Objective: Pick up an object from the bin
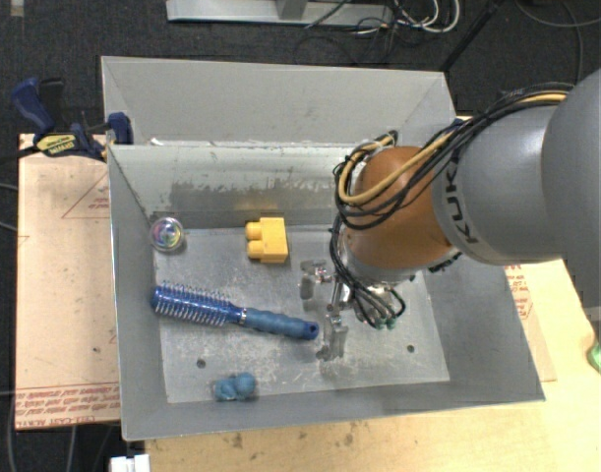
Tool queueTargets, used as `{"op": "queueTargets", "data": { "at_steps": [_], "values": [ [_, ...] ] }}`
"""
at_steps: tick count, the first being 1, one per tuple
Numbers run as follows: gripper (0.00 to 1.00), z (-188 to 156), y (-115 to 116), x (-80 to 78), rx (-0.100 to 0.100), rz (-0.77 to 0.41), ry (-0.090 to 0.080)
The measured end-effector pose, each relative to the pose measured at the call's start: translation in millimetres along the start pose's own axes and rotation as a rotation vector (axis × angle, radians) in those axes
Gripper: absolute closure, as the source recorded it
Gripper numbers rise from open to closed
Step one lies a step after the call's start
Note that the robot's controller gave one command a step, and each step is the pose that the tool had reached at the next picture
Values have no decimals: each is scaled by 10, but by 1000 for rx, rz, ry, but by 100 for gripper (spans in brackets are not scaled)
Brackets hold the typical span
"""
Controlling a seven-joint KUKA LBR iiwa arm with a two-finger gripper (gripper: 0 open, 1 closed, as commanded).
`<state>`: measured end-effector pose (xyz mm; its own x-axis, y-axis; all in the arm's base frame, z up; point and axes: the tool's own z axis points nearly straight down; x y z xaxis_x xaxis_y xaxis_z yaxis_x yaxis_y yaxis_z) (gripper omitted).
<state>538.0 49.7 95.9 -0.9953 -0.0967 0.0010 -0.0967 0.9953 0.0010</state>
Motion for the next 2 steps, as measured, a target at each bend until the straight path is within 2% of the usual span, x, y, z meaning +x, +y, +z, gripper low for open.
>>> {"op": "queueTargets", "data": {
  "at_steps": [1, 2],
  "values": [
    [0, 279, -3, 64, -1, -10, 1],
    [100, 257, -8, 53, 0, -10, -2]
  ]
}}
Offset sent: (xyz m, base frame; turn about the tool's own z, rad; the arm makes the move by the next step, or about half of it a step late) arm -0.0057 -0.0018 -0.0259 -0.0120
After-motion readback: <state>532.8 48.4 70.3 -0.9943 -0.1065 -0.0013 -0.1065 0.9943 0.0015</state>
